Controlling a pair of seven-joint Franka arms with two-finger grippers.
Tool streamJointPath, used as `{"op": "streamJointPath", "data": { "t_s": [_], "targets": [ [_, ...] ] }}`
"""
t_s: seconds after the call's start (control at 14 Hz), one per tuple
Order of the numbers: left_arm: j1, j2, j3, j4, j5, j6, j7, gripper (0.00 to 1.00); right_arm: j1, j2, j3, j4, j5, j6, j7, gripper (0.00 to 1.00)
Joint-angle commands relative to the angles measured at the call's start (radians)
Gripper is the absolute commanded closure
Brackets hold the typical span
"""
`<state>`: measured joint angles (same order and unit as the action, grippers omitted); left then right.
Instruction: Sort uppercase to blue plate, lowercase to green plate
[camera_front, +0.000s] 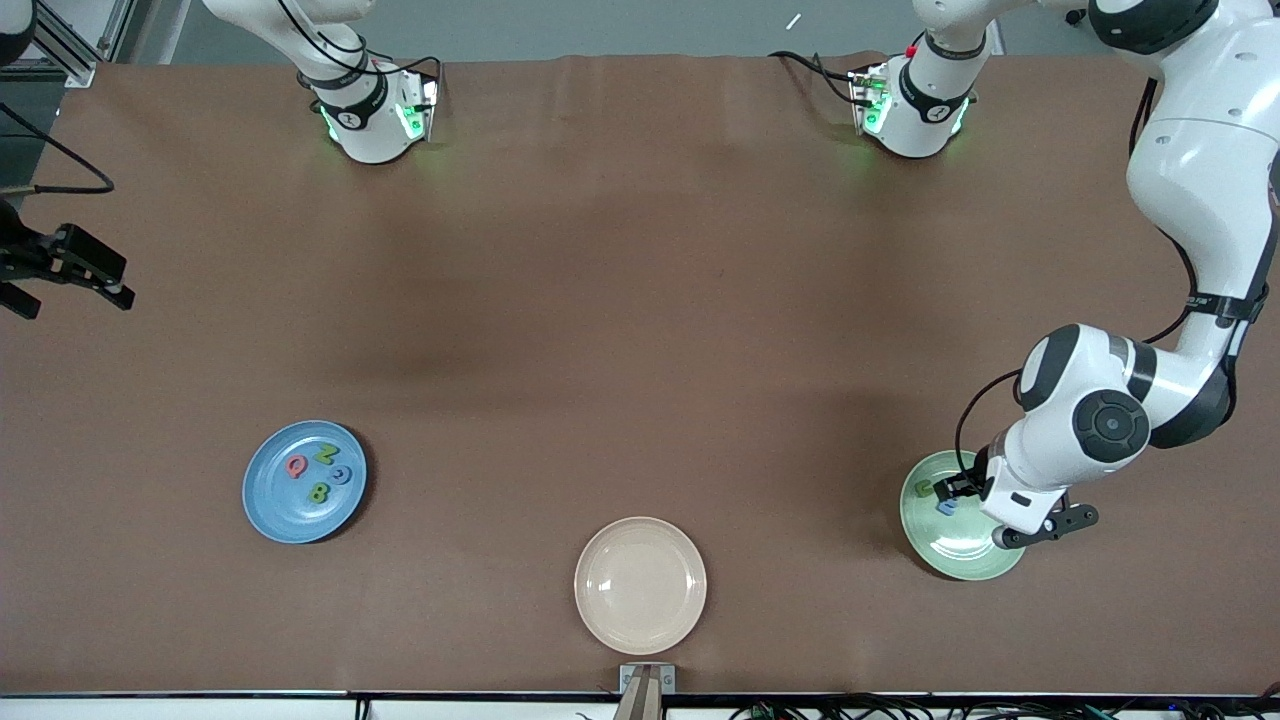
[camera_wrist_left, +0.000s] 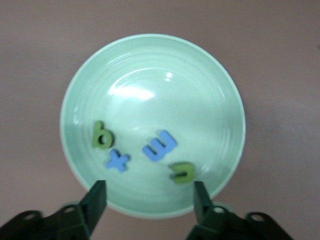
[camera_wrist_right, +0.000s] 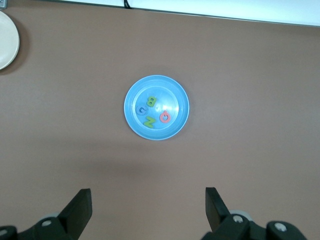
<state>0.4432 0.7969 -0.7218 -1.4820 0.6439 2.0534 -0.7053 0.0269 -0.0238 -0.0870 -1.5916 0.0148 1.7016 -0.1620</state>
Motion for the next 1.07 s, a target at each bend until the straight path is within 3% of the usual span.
{"op": "streamJointPath", "data": {
  "t_s": [0.0, 0.36, 0.57, 0.86, 1.0],
  "targets": [
    [0.067, -0.114, -0.082, -0.02, -0.001, -0.1, 0.032, 0.0, -0.002, -0.005, 0.006, 0.033, -0.015, -0.034, 0.021, 0.0],
    [0.245, -0.214, -0.224, -0.017, -0.001, -0.168, 0.09, 0.0, 0.002, -0.013, 0.004, 0.033, -0.015, -0.079, 0.024, 0.0],
    [0.269, -0.313, -0.231, -0.015, -0.003, -0.248, 0.125, 0.0, 0.027, -0.015, 0.004, 0.035, -0.013, -0.13, 0.136, 0.0],
    [0.27, -0.433, -0.268, -0.011, -0.012, -0.32, 0.263, 0.0, 0.002, -0.007, 0.01, 0.05, -0.007, -0.126, 0.13, 0.0],
    [0.272, -0.503, -0.251, -0.006, -0.12, -0.325, 0.331, 0.0, -0.056, -0.008, 0.076, 0.05, -0.009, -0.126, 0.13, 0.0]
  ]
}}
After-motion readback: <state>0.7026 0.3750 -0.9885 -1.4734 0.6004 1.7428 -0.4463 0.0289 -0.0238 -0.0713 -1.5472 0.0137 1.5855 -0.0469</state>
